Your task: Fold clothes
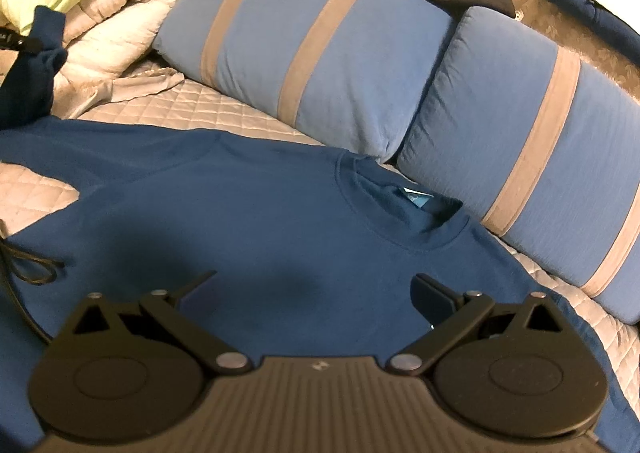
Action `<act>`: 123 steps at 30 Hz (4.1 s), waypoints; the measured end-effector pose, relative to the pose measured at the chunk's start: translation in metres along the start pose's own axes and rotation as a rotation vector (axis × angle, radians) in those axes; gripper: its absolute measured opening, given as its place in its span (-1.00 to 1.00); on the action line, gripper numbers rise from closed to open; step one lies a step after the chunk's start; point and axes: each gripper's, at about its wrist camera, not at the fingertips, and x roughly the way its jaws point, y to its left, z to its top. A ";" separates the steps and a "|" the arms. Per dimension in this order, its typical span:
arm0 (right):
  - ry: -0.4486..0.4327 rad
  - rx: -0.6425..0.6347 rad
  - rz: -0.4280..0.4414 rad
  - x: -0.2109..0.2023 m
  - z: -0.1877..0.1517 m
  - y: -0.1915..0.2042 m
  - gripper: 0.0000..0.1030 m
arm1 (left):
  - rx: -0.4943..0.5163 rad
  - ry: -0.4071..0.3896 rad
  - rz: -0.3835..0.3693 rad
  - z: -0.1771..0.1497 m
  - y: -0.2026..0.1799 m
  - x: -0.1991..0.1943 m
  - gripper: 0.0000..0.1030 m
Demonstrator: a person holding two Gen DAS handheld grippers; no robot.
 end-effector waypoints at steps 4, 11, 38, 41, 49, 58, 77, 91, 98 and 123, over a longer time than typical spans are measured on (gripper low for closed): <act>0.006 0.019 0.015 0.001 0.000 -0.002 1.00 | 0.042 -0.011 -0.027 0.012 -0.023 0.003 -0.80; 0.015 0.023 0.033 0.002 0.001 -0.002 1.00 | 0.123 -0.025 -0.088 0.029 -0.068 0.009 -0.80; 0.056 0.034 0.036 0.008 -0.001 -0.002 1.00 | 0.244 0.066 -0.295 0.007 -0.136 0.014 0.24; 0.064 0.015 0.050 0.008 -0.002 0.002 1.00 | 0.232 0.072 -0.254 -0.002 -0.111 0.009 0.25; 0.014 -0.144 0.097 0.000 -0.006 0.028 0.99 | 0.193 0.065 -0.134 -0.030 -0.075 0.004 0.26; -0.039 -0.383 0.214 -0.006 0.002 0.058 0.67 | 0.164 0.042 0.020 -0.063 -0.048 0.001 0.28; 0.013 -0.623 0.509 0.101 0.072 0.098 0.17 | 0.068 0.084 0.128 -0.107 -0.013 0.001 0.30; 0.054 -0.635 0.533 0.095 0.068 0.093 -0.86 | 0.006 0.106 0.105 -0.102 -0.005 -0.001 0.30; 0.084 -0.678 0.538 0.075 0.063 0.090 -0.93 | -0.024 0.114 0.088 -0.096 -0.005 -0.001 0.30; 0.109 -0.823 0.545 0.110 0.089 0.116 0.09 | 0.091 0.104 0.024 -0.096 -0.008 -0.014 0.30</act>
